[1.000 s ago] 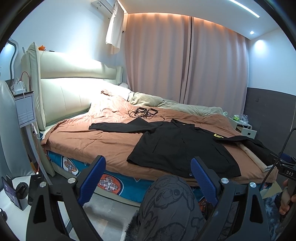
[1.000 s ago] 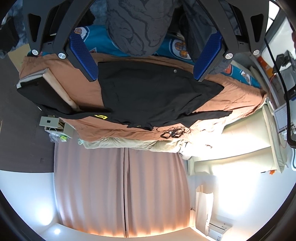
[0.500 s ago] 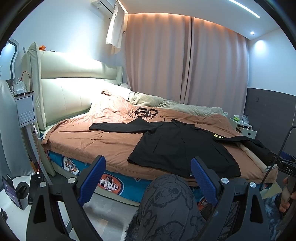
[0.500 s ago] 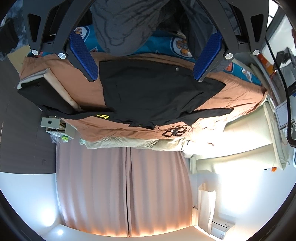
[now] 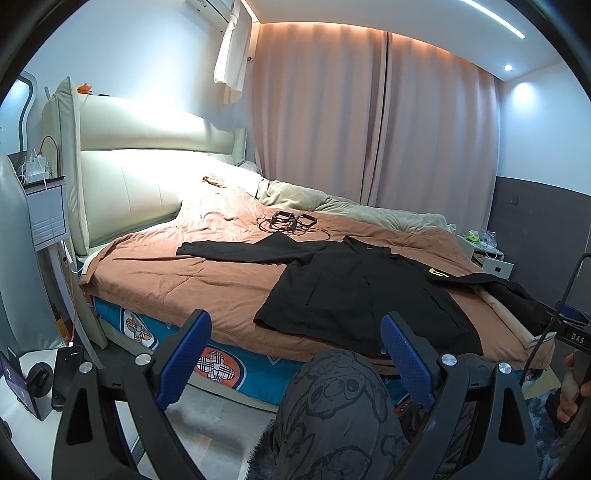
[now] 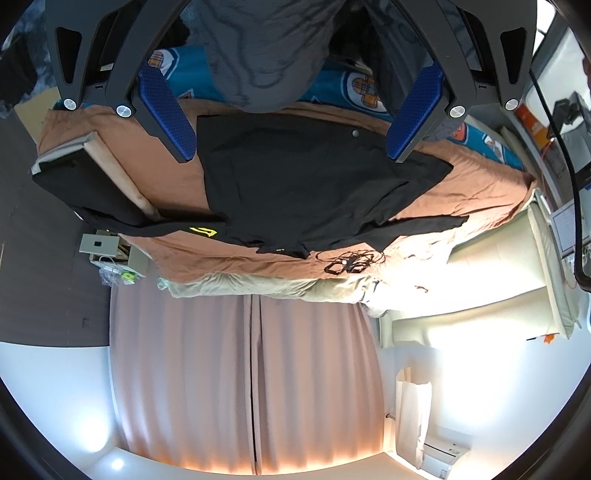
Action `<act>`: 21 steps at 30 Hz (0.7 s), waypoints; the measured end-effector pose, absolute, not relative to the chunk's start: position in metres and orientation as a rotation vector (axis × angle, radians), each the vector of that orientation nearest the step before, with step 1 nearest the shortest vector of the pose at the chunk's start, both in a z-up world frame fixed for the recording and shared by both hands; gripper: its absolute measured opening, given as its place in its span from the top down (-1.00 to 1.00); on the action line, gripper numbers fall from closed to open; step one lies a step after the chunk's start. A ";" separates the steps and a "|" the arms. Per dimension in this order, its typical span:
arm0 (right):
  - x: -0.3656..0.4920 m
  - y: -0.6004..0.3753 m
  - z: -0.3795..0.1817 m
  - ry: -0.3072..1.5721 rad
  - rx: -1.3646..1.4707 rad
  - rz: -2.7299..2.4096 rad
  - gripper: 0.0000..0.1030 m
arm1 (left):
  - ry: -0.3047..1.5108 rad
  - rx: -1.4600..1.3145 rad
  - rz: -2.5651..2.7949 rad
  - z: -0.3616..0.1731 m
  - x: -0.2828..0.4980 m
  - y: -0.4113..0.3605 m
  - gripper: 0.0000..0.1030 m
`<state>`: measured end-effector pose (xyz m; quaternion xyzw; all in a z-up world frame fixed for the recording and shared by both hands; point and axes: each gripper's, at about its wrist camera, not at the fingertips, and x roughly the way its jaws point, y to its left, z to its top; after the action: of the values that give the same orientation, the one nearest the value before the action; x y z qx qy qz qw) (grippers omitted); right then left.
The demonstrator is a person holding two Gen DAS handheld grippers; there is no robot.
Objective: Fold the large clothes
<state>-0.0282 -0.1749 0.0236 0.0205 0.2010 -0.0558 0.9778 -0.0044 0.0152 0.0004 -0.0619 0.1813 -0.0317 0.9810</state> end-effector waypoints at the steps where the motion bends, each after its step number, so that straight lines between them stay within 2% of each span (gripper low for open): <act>1: -0.026 -0.175 0.024 0.405 0.043 -0.109 -1.00 | 0.367 -0.126 -0.063 0.001 -0.002 0.016 -0.84; 11: 0.005 -0.183 0.023 0.423 0.055 -0.080 -1.00 | 0.399 -0.132 -0.053 -0.002 0.037 0.013 -0.84; 21: 0.072 -0.194 0.013 0.472 0.084 -0.058 -1.00 | 0.459 -0.128 -0.033 -0.012 0.100 0.011 -0.84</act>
<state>0.0716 -0.1942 0.0133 0.0418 0.2338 -0.0288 0.9710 0.1001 0.0115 -0.0120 -0.0635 0.2271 -0.0163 0.9717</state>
